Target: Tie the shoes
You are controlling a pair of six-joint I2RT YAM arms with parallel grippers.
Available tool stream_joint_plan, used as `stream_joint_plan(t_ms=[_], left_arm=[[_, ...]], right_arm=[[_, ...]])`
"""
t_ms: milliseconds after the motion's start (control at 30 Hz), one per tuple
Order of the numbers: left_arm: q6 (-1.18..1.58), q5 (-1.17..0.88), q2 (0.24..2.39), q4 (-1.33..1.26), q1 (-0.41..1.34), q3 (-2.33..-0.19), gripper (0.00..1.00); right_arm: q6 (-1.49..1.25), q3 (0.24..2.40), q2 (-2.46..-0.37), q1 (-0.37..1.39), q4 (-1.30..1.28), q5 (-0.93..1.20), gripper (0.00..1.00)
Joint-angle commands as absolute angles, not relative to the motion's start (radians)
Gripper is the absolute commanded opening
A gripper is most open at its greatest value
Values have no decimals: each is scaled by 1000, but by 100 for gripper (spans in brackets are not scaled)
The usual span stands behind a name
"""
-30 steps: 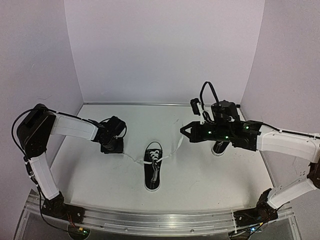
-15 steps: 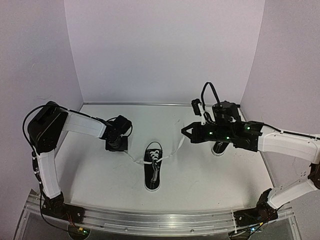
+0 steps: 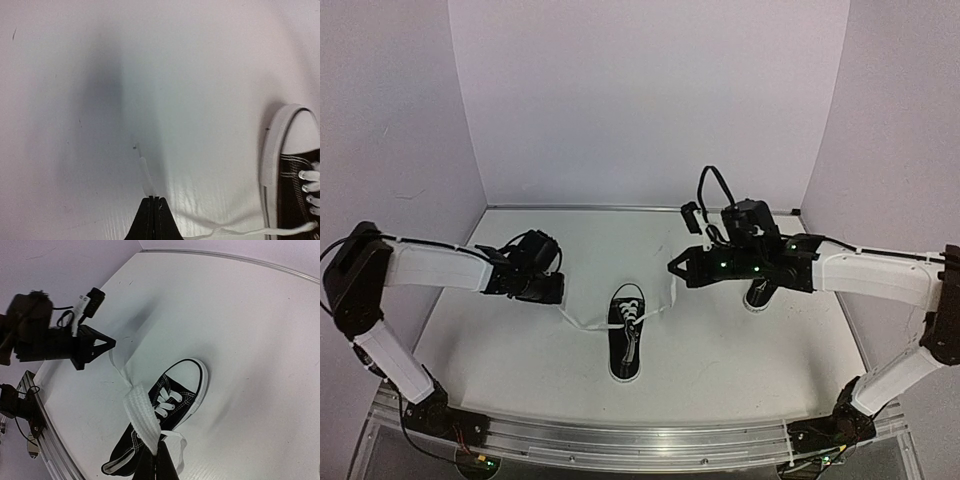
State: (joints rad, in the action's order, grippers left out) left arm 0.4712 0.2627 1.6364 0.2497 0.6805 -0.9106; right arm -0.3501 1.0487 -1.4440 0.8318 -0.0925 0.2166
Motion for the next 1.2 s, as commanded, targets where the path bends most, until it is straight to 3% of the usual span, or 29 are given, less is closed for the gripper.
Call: stream_joint_plan(t_ms=[0, 333, 667, 733, 900, 1033, 1167], left_arm=[[301, 252, 1373, 49, 752, -780, 0], [288, 140, 1002, -44, 802, -528, 0], [277, 60, 880, -78, 827, -423, 0], [271, 58, 867, -73, 827, -417, 0], [234, 58, 907, -40, 828, -439, 0], [180, 39, 949, -64, 828, -454, 0], [108, 9, 969, -120, 828, -450, 0]], right_arm=[[-315, 1220, -1581, 836, -99, 332, 0], [-341, 1528, -1887, 858, -100, 488, 0], [-386, 1759, -2163, 944, -100, 569, 1], [-392, 1771, -2186, 952, -102, 585, 10], [-373, 1706, -2111, 946, -107, 557, 47], [-372, 1612, -2007, 906, -110, 545, 55], [-365, 1506, -1928, 848, -131, 518, 54]])
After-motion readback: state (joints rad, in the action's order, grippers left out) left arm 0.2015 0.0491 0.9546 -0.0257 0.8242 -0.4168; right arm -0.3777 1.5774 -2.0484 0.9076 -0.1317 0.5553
